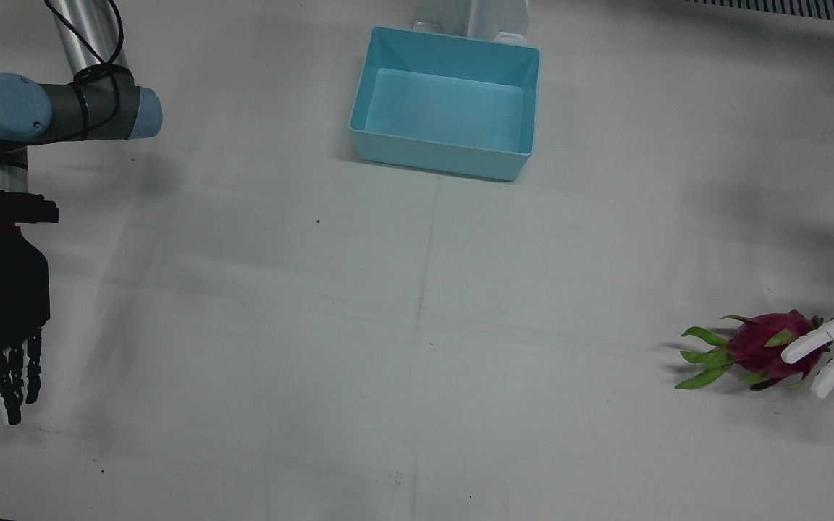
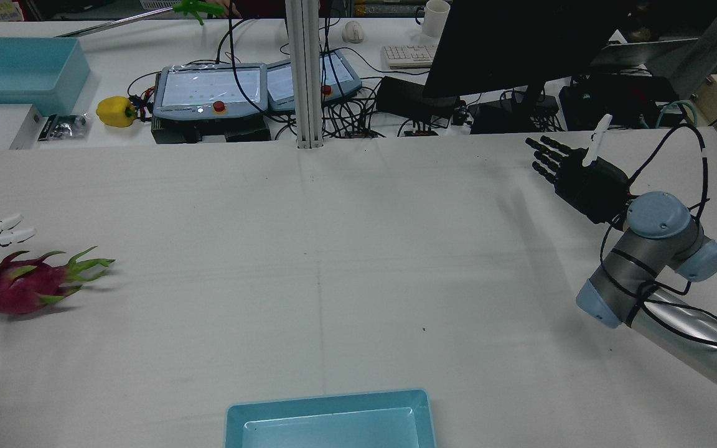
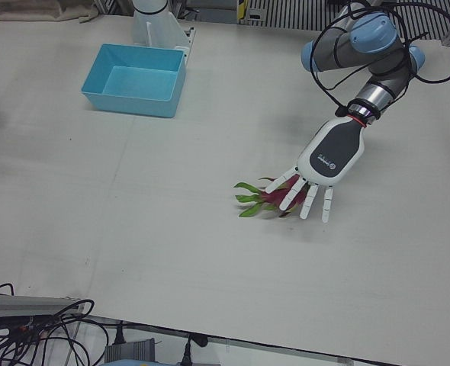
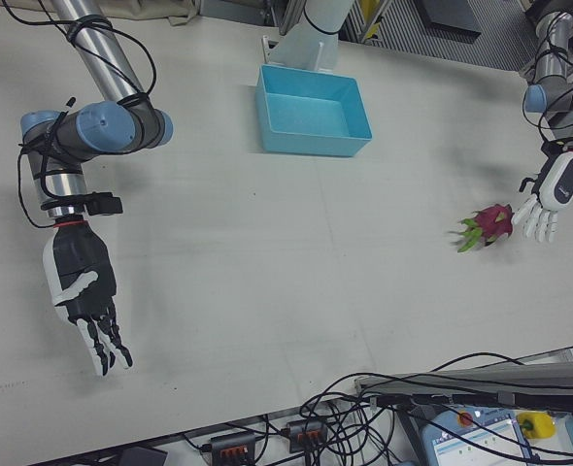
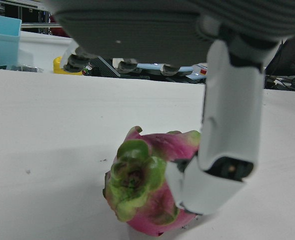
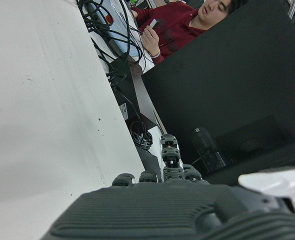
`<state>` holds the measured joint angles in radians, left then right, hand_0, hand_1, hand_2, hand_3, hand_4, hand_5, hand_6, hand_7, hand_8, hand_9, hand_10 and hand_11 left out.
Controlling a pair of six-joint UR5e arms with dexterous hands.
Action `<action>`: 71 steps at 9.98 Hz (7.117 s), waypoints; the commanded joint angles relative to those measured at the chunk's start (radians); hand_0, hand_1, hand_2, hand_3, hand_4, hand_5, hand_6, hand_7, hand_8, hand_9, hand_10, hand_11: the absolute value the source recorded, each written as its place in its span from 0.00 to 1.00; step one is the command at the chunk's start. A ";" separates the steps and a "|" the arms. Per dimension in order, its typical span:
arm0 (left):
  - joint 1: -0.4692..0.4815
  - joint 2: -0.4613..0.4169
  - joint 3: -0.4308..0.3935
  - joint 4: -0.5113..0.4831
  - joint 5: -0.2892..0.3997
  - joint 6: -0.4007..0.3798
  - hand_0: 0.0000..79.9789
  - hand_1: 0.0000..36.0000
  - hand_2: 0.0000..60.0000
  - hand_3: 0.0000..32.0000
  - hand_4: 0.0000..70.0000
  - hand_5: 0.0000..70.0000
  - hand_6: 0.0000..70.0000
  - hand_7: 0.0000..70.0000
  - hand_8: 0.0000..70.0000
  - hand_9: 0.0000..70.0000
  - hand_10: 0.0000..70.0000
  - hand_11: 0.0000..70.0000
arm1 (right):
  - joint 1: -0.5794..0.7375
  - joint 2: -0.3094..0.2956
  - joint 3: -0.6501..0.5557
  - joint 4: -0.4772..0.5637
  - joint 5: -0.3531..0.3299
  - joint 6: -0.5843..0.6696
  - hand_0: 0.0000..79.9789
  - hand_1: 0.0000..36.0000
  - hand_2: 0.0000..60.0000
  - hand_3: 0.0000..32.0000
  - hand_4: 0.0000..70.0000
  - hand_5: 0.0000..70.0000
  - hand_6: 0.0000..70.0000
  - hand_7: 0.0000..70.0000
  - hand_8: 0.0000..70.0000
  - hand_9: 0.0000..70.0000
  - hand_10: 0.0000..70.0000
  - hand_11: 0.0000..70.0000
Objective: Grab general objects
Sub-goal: 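Bring the left hand over the dragon fruit from its far side, then close the left hand fingers around the dragon fruit, then tighten the left hand grip and lift the pink dragon fruit, then carry the dragon fruit with the left hand toward the robot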
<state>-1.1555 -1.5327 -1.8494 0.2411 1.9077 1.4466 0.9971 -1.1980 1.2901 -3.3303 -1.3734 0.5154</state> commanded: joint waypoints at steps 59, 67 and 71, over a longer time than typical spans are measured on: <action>0.204 0.003 0.008 -0.094 -0.323 -0.031 1.00 1.00 1.00 0.00 1.00 0.84 0.83 1.00 0.93 1.00 1.00 1.00 | 0.000 0.000 0.000 0.000 -0.001 0.000 0.00 0.00 0.00 0.00 0.00 0.00 0.00 0.00 0.00 0.00 0.00 0.00; -0.001 0.020 -0.024 -0.328 -0.049 -0.541 1.00 1.00 1.00 0.00 1.00 1.00 0.67 0.99 0.80 0.86 1.00 1.00 | 0.000 0.000 0.000 0.000 0.001 0.000 0.00 0.00 0.00 0.00 0.00 0.00 0.00 0.00 0.00 0.00 0.00 0.00; 0.010 0.066 -0.024 -0.647 0.003 -0.906 1.00 1.00 1.00 0.00 1.00 1.00 0.66 1.00 0.71 0.77 1.00 1.00 | 0.000 0.000 0.000 0.000 0.001 0.000 0.00 0.00 0.00 0.00 0.00 0.00 0.00 0.00 0.00 0.00 0.00 0.00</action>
<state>-1.1550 -1.4962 -1.8729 -0.2111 1.8802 0.7519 0.9971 -1.1980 1.2901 -3.3303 -1.3729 0.5154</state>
